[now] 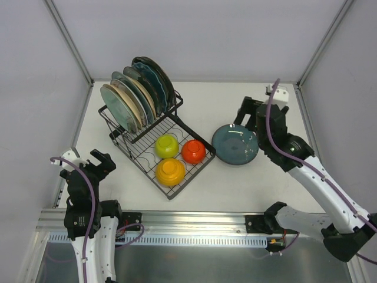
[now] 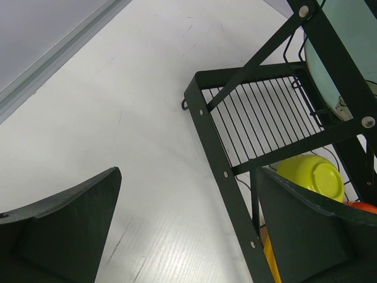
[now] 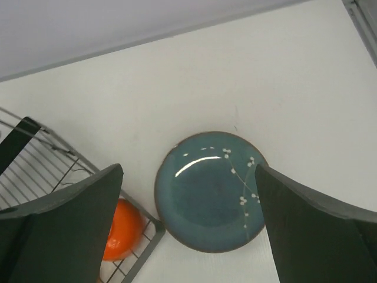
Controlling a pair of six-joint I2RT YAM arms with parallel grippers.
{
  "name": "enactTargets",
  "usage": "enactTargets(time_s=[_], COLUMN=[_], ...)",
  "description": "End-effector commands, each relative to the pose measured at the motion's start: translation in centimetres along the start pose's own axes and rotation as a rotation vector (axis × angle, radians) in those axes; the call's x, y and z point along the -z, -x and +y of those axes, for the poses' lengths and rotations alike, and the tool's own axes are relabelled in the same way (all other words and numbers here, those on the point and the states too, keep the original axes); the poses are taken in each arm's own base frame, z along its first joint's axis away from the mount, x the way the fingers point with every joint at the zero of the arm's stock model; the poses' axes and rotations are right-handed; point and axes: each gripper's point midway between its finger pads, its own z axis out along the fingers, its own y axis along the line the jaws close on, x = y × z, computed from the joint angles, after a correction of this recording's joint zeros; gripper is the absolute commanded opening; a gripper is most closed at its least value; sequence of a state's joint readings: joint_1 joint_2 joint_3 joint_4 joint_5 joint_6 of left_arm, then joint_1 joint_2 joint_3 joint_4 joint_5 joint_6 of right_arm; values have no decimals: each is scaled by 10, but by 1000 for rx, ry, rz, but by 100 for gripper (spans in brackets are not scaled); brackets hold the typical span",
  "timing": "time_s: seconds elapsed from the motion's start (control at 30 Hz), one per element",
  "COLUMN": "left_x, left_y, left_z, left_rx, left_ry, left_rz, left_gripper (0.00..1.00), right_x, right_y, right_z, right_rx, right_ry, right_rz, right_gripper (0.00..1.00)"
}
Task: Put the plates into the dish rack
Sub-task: Grab a plate with the right arm
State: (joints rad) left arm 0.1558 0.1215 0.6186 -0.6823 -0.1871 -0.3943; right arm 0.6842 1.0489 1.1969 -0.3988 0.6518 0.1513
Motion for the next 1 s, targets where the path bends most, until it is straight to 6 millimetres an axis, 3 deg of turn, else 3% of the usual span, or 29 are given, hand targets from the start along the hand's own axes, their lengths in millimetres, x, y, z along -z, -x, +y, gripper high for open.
enactTargets(time_s=[0.0, 0.03, 0.17, 0.23, 0.27, 0.33, 0.37, 0.63, 0.77, 0.8, 0.97], left_x=[-2, -2, -1, -1, -1, -1, -1, -2, -1, -1, 0], left_y=[4, 5, 5, 4, 4, 2, 3, 0, 0, 0, 0], left_z=[-8, -8, -11, -12, -13, -14, -15, -18, -22, -22, -24], left_rx=[-24, -25, -30, -35, -36, -36, -39, -51, -58, -57, -60], left_ry=[-45, -50, -65, -74, -81, -85, -90, -116, -140, -141, -154], left_rz=[-21, -24, -25, -23, -21, -18, -19, -9, -8, -11, -17], left_gripper=[99, 99, 99, 99, 99, 99, 99, 99, 99, 99, 99], right_x=[7, 7, 5, 6, 3, 3, 1, -18, -34, -36, -54], right_y=[-33, -42, -75, -98, -100, -115, -127, -172, -176, -189, -205], right_z=[-37, -40, -85, -95, -109, -111, -123, -129, -126, -126, -127], right_rx=[-132, -150, -236, -274, -308, -349, -376, -535, -611, -643, -694], right_ry=[-36, -16, -90, -80, -111, -78, -110, -17, 31, 28, 42], right_rz=[95, 124, 190, 249, 244, 290, 309, 385, 342, 368, 354], right_gripper=[100, 100, 100, 100, 100, 100, 100, 100, 95, 94, 87])
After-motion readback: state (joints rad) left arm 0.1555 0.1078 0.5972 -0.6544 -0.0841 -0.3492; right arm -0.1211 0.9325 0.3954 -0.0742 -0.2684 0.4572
